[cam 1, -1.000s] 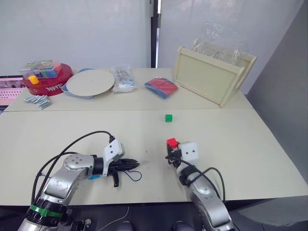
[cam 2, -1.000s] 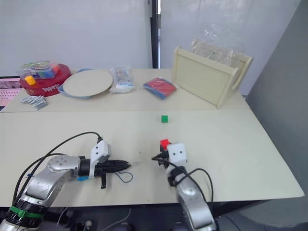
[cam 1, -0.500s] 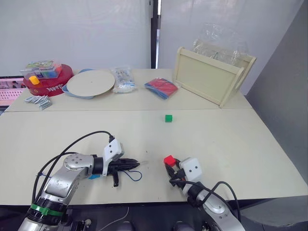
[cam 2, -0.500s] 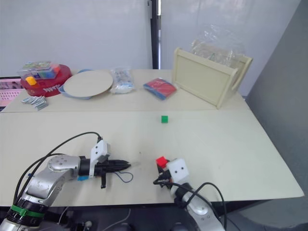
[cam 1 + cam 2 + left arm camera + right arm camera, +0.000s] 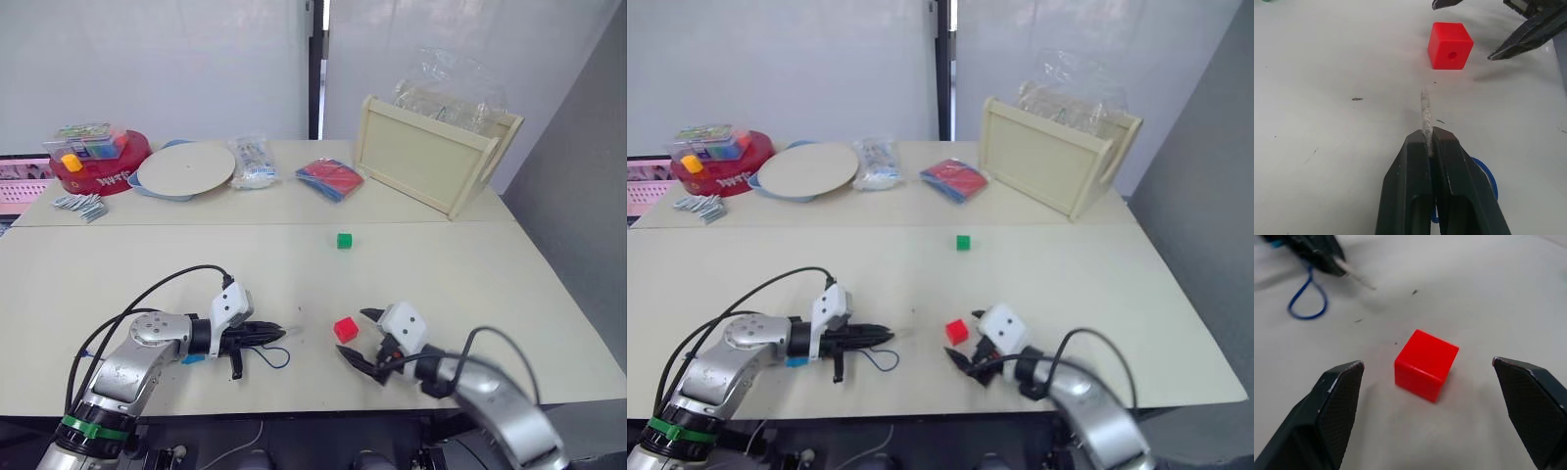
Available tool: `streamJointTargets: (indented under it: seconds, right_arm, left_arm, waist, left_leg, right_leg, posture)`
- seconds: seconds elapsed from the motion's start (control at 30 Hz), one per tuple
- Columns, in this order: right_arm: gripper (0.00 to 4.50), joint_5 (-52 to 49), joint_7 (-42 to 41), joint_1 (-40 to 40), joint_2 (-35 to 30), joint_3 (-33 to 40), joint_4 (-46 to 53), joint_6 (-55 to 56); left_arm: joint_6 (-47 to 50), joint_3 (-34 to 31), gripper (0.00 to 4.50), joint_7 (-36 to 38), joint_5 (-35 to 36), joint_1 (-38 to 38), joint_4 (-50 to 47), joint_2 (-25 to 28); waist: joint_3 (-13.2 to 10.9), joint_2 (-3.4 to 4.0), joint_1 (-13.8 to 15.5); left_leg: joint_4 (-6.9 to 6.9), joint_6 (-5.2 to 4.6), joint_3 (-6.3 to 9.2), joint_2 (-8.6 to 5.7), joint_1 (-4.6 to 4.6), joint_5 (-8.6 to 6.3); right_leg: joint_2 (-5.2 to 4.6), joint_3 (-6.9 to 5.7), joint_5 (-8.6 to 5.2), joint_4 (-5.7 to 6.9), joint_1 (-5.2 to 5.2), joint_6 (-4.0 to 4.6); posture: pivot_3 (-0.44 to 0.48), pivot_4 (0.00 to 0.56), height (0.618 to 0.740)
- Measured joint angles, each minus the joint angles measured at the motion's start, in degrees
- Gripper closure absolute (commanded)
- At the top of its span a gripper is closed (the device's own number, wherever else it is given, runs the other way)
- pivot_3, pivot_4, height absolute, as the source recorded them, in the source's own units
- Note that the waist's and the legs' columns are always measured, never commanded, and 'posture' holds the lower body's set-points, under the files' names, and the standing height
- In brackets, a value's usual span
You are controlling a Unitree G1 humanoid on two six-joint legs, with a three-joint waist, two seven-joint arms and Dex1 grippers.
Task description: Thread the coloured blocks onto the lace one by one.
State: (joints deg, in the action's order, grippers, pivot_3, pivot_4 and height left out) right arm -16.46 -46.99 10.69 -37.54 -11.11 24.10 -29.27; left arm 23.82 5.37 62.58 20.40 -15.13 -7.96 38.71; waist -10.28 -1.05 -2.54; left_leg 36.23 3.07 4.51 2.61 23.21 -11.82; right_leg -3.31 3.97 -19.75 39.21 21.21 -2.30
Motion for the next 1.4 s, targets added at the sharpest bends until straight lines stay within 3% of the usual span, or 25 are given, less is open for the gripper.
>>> streamJointTargets:
  seconds: [0.07,0.23,0.53,0.67,0.83,0.9,1.0,1.27,1.4]
  right_arm:
    - [0.04,-0.8,-8.0,6.7,-2.7,-1.3,-5.9,0.4]
    - [0.04,1.6,-22.2,21.9,-1.1,-6.7,-23.9,9.8]
    - [0.04,5.2,-36.9,29.3,5.7,-10.7,-45.5,29.4]
    - [1.18,6.3,-38.5,30.6,6.5,-10.6,-50.0,32.8]
    - [3.03,6.7,-39.2,30.1,6.6,-10.4,-51.4,33.9]
    - [3.34,6.7,-38.9,29.3,6.6,-9.7,-50.9,33.8]
    - [3.34,6.7,-38.0,28.0,6.6,-8.8,-49.3,32.7]
    - [3.34,6.7,-29.9,19.9,5.8,-7.5,-33.1,20.2]
    - [3.34,7.2,-28.6,18.8,5.6,-7.5,-30.9,19.5]
  left_arm:
    - [0.0,-0.1,4.50,0.2,0.0,-0.2,-0.1,0.1]
    - [0.4,0.0,4.50,0.4,0.1,0.4,-1.0,0.4]
    - [2.9,0.1,4.50,-1.4,1.3,2.9,-7.8,0.8]
    - [4.0,0.1,4.50,-2.0,2.0,4.1,-10.2,0.8]
    - [4.6,0.3,4.50,-2.5,2.0,4.5,-10.9,0.9]
    - [4.6,0.8,4.50,-2.5,1.9,4.4,-10.9,0.9]
    - [4.7,1.9,4.50,-2.8,1.7,3.9,-10.9,0.5]
    - [3.9,5.8,4.50,-2.5,-0.8,-0.1,-7.9,-0.1]
    - [3.6,6.8,4.50,-1.6,-0.9,-0.9,-7.2,-0.2]
  waist:
    - [0.0,0.00,-0.2]
    - [0.0,0.00,-0.1]
    - [0.0,0.00,0.1]
    - [0.0,0.00,0.1]
    - [0.0,0.00,0.1]
    - [0.0,0.00,0.2]
    - [0.0,0.00,0.2]
    - [0.0,0.00,0.2]
    - [0.0,0.00,0.1]
  left_leg:
    - [0.00,0.00,0.00,0.02,-0.04,0.00]
    - [0.05,0.00,0.00,0.02,0.05,0.00]
    - [0.29,-0.01,-0.02,0.00,0.14,0.00]
    - [0.32,-0.01,-0.02,0.01,0.13,0.00]
    - [0.33,-0.01,-0.02,0.01,0.13,0.00]
    - [0.33,-0.01,-0.02,0.01,0.13,0.00]
    - [0.35,-0.01,-0.02,0.00,0.13,0.00]
    - [0.35,-0.01,0.01,0.01,0.12,-0.01]
    - [0.35,-0.01,0.00,0.01,0.11,-0.01]
  right_leg:
    - [0.02,0.00,0.00,0.00,-0.02,0.00]
    - [0.00,0.00,0.00,-0.11,-0.01,0.00]
    - [-0.05,-0.01,0.00,-0.08,-0.02,-0.01]
    - [-0.04,0.00,0.00,-0.04,-0.03,0.00]
    - [-0.04,0.00,0.00,-0.03,-0.03,-0.01]
    - [-0.04,0.00,0.00,-0.03,-0.04,-0.01]
    - [-0.04,0.00,0.00,-0.03,-0.04,-0.01]
    - [-0.01,-0.01,0.00,0.00,-0.04,-0.01]
    - [-0.01,0.00,0.00,-0.01,-0.04,-0.01]
  posture:
    - [0.000,0.150,0.740]
    - [0.000,0.150,0.740]
    - [0.000,0.150,0.740]
    - [0.000,0.150,0.740]
    - [0.000,0.150,0.740]
    - [0.000,0.150,0.740]
    - [0.000,0.150,0.740]
    - [0.000,0.150,0.740]
    - [0.000,0.150,0.740]
